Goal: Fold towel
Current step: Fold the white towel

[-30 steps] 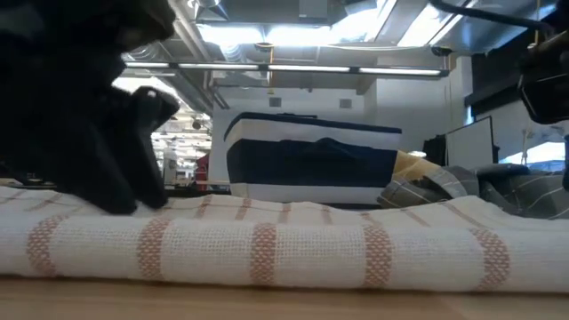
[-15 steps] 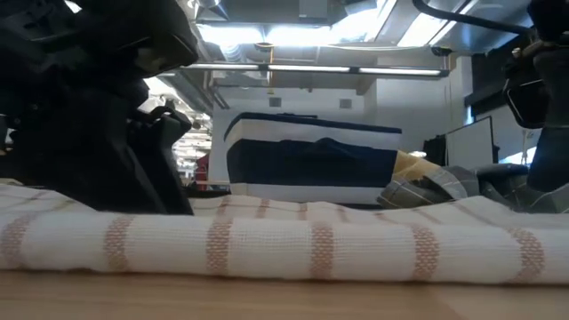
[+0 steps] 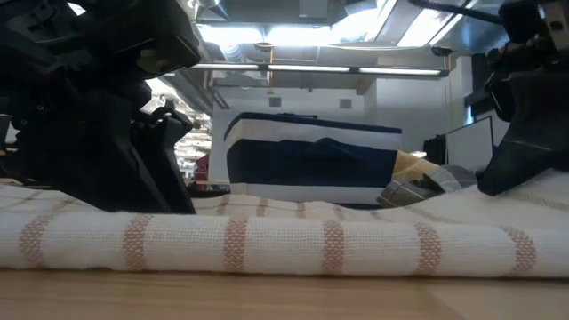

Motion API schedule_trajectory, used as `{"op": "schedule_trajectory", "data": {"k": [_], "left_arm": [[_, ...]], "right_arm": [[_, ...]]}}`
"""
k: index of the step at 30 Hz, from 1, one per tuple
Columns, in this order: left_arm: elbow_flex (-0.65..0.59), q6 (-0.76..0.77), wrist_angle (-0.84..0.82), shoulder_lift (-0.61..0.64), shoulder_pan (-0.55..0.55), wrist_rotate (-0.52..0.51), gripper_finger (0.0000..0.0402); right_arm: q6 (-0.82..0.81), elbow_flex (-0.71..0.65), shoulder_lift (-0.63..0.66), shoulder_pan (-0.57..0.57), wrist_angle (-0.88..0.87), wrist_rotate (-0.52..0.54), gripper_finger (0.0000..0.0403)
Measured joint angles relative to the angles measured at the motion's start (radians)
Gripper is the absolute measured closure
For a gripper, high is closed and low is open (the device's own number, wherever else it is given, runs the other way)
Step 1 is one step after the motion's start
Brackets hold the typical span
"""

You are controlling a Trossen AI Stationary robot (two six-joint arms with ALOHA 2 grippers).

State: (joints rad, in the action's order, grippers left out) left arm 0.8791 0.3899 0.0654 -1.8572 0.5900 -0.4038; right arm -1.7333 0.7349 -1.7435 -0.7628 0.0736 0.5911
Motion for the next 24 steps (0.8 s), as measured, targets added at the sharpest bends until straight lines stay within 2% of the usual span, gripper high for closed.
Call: {"op": "schedule_trajectory", "data": {"k": [4, 6, 11, 18, 22, 24], "left_arm": [[0.000, 0.001, 0.000, 0.000, 0.000, 0.000, 0.0270], [0.000, 0.002, 0.001, 0.000, 0.000, 0.000, 0.0270], [0.000, -0.012, 0.004, -0.001, 0.000, -0.001, 0.0270], [-0.001, 0.006, 0.009, -0.001, 0.000, -0.001, 0.0270], [-0.001, 0.003, 0.058, -0.004, 0.000, 0.001, 0.0270], [0.024, 0.055, 0.034, 0.004, 0.000, 0.003, 0.0270]], "right_arm": [[0.035, 0.016, 0.000, -0.001, 0.014, 0.021, 0.0374], [0.066, 0.039, 0.001, 0.000, 0.022, 0.038, 0.0389], [0.167, 0.120, 0.002, 0.044, 0.032, 0.055, 0.0366], [0.439, 0.232, 0.003, 0.119, 0.054, 0.072, 0.0394], [0.502, 0.250, 0.003, 0.145, 0.061, 0.073, 0.0382], [0.524, 0.251, 0.003, 0.145, 0.060, 0.074, 0.0377]]}}
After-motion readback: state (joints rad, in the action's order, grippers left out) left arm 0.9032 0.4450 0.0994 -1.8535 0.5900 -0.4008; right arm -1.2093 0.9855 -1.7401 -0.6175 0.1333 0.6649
